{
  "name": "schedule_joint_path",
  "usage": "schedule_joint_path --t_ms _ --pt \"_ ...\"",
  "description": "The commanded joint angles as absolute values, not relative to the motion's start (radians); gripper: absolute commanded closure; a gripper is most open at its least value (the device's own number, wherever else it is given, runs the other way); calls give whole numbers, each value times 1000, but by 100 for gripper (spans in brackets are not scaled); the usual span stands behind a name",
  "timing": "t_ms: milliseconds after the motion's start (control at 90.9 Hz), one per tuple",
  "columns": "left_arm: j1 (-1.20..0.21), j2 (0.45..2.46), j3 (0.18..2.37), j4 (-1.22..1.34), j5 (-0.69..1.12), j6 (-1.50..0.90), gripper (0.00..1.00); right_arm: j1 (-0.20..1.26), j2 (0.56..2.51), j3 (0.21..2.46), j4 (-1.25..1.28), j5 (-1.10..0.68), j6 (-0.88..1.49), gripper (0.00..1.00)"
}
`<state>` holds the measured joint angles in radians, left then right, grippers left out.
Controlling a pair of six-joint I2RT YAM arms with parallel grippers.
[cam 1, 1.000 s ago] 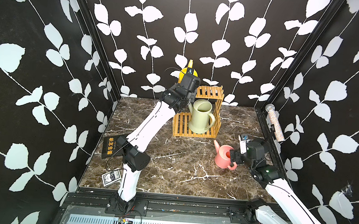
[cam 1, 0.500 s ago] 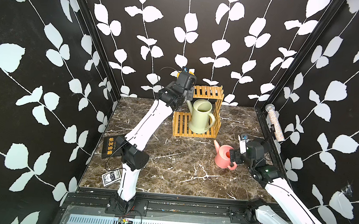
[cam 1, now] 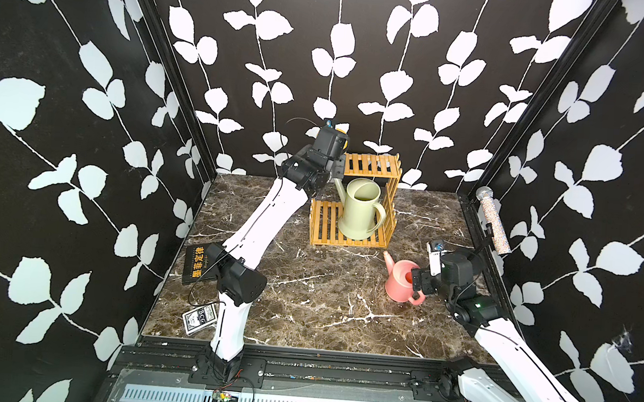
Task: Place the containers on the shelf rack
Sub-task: 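Place the container on the shelf.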
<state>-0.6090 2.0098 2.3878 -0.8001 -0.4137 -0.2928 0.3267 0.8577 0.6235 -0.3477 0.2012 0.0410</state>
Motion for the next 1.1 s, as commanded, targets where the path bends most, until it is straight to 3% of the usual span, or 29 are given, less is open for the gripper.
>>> schedule_joint_path --t_ms 0,1089 --pt "-587 2011 2383 -776 -401 -301 62 324 861 620 -307 196 47 1" --pt "-609 2067 2428 -742 -344 -322 57 324 876 618 -303 195 44 1"
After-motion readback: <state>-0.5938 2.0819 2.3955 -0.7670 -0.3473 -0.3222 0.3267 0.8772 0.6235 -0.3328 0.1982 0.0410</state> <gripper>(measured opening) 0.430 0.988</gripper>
